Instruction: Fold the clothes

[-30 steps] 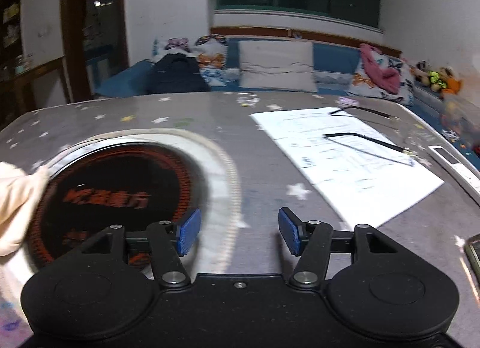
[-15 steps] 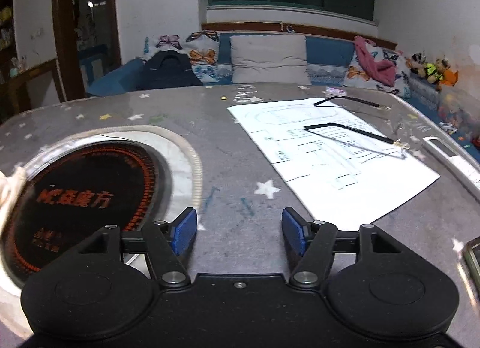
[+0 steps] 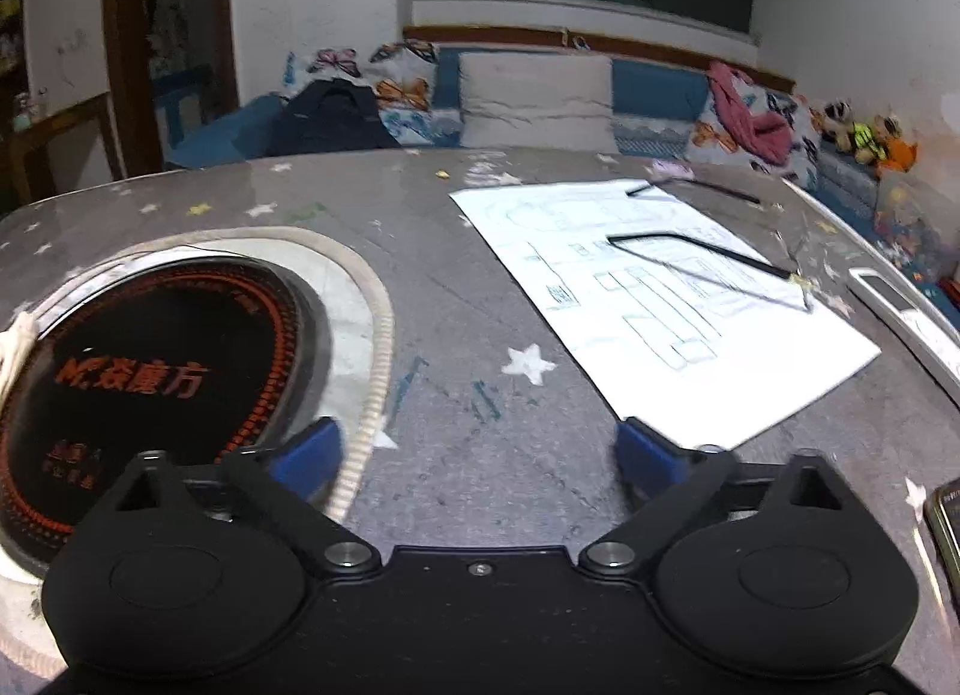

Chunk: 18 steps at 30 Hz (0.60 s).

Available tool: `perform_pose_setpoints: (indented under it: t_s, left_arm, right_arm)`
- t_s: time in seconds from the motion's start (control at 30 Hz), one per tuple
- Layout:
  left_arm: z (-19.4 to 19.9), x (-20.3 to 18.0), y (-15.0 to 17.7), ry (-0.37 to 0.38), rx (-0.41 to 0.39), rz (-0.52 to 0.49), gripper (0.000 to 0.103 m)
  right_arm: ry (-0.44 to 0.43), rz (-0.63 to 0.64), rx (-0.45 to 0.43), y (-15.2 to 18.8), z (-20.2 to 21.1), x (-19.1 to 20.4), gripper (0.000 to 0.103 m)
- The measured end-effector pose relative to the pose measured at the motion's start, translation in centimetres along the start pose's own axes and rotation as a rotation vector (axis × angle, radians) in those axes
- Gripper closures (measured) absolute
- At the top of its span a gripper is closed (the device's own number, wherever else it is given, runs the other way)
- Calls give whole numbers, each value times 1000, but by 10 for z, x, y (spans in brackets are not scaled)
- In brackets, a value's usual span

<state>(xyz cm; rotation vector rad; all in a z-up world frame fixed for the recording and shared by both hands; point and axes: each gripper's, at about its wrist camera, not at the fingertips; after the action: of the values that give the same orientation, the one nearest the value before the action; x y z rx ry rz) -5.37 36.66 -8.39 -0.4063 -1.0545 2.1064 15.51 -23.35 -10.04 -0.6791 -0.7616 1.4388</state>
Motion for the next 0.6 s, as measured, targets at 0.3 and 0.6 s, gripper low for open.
perform_pose_setpoints:
  t_s: [0.3, 0.6]
  left_arm:
    - [2, -4, -3, -2, 5, 2, 2]
    - [-1, -11, -7, -7, 8, -1, 1]
  right_arm:
    - [4, -1, 3, 0, 1, -1, 0]
    - [8, 5, 7, 0, -1, 0, 0]
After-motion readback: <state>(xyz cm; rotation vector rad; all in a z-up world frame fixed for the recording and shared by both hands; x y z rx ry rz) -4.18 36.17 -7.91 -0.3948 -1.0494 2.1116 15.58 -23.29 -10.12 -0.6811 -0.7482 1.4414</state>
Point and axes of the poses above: each gripper's, at about its wrist camera, not at the fingertips, and z roughly against the way its jaws point, x to its left, y to its underside, and after that the axes turned 2 degrees about -z, right-handed
